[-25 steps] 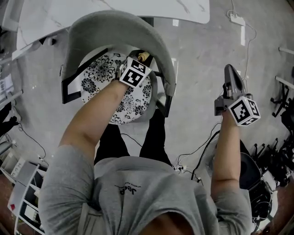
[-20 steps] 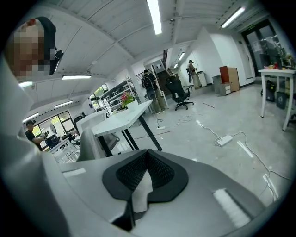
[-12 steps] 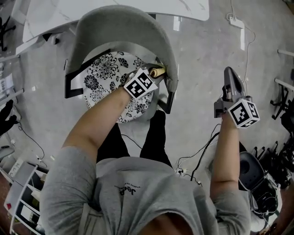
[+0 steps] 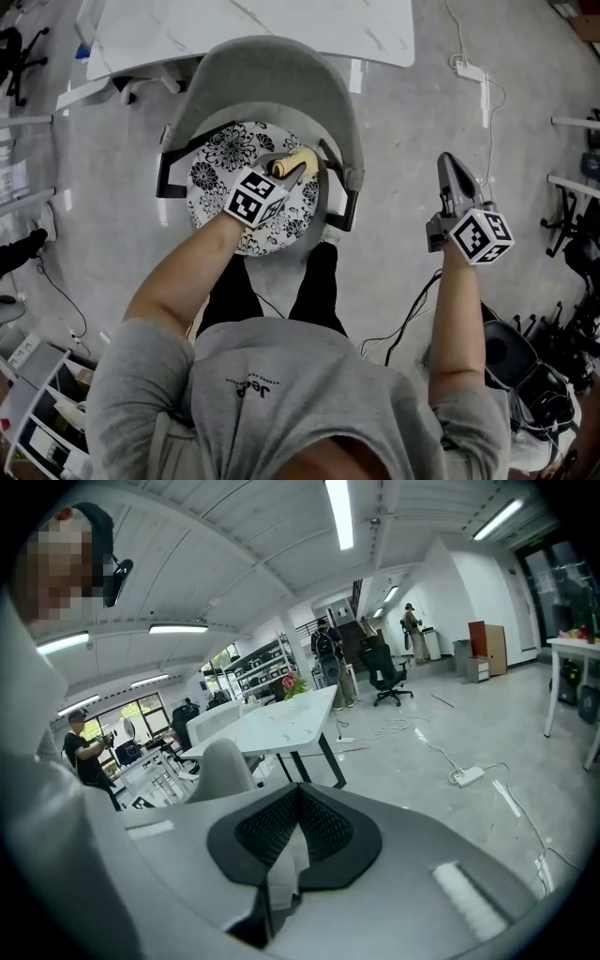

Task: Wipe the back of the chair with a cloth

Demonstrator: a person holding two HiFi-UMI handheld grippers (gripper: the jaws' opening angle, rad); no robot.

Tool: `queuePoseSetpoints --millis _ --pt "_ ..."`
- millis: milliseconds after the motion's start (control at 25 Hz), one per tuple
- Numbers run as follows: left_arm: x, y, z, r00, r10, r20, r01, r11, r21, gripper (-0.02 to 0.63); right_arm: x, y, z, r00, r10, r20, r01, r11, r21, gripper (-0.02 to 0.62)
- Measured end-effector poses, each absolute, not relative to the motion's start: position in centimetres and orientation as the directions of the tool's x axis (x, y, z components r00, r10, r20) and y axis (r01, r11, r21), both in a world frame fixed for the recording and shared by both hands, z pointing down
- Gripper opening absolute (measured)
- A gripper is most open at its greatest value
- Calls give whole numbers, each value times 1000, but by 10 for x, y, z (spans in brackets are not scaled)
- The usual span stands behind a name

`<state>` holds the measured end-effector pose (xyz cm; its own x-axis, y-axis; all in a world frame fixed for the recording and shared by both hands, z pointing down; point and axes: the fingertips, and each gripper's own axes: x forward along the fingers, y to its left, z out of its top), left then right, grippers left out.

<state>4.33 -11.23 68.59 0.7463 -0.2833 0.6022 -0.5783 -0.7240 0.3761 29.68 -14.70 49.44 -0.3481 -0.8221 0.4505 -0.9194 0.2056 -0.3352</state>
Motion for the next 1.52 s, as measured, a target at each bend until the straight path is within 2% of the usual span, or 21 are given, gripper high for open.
queuePoseSetpoints --millis 400,920,1200,1520 --pt "-60 -130 529 715 -469 519 -669 -676 309 107 234 -137 414 -412 -795 445 -908 315 -277 3" --pt "-144 -128 278 700 -654 289 -710 -683 173 107 155 -124 242 -515 -803 301 -857 467 -220 3" --pt "-174 -115 196 681 -710 179 -732 -662 159 107 121 -115 183 -576 -775 260 -817 553 -162 3" --pt "-186 -106 164 661 -741 117 -749 -644 154 107 109 -113 153 -616 -755 225 -787 601 -140 3"
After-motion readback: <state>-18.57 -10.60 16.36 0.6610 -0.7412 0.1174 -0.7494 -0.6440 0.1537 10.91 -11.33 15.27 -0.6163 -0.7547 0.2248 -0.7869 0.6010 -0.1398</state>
